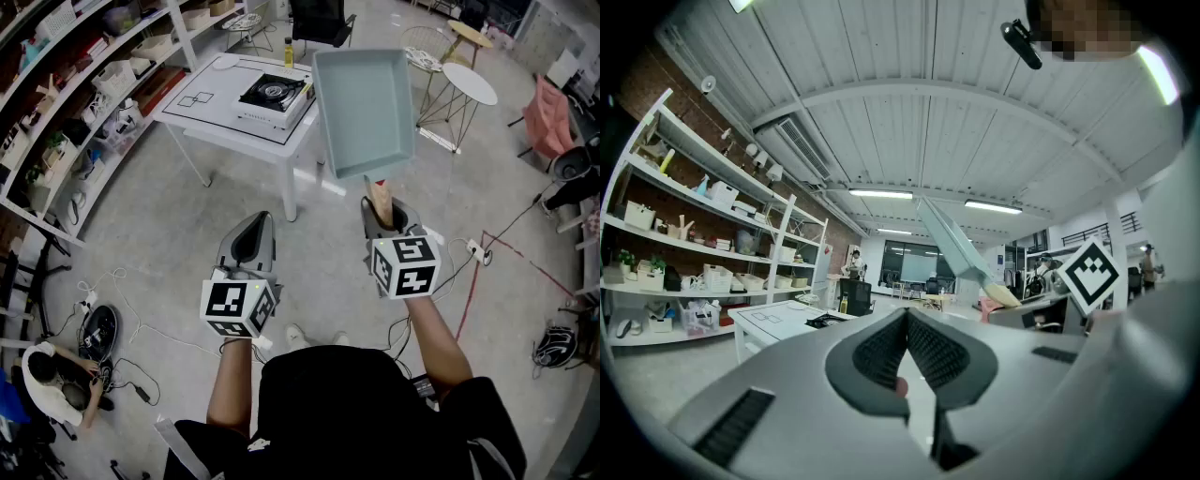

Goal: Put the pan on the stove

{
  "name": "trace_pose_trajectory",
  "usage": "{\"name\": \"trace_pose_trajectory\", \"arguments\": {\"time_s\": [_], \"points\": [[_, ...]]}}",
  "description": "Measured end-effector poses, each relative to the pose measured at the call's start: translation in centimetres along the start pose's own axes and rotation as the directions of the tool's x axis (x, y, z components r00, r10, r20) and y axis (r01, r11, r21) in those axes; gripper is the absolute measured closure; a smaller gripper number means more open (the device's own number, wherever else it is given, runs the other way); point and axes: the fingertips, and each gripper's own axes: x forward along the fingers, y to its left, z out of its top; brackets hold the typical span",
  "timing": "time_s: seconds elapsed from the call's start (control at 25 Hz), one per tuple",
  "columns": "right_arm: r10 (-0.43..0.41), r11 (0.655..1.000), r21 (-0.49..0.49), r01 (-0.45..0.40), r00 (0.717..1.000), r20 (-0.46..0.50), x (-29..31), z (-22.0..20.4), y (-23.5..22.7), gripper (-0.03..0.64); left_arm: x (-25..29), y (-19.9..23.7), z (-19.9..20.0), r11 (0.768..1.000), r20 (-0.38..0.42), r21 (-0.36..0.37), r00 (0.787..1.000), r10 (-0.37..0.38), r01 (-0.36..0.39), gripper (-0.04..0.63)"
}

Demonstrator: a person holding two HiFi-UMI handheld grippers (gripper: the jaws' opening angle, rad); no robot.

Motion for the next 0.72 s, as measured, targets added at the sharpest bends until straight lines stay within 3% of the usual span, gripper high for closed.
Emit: {"name": "trace_pose_trajectory", "arguments": {"time_s": [0.72], "points": [[0.083,0.997,0.009,-0.083,0.996,0.015,-4.0,-1.8,-5.0,0.534,0.2,-8.1,-1.4,0.998,-0.009,0.026,0.998,0.064,-0.064,0.585]]}}
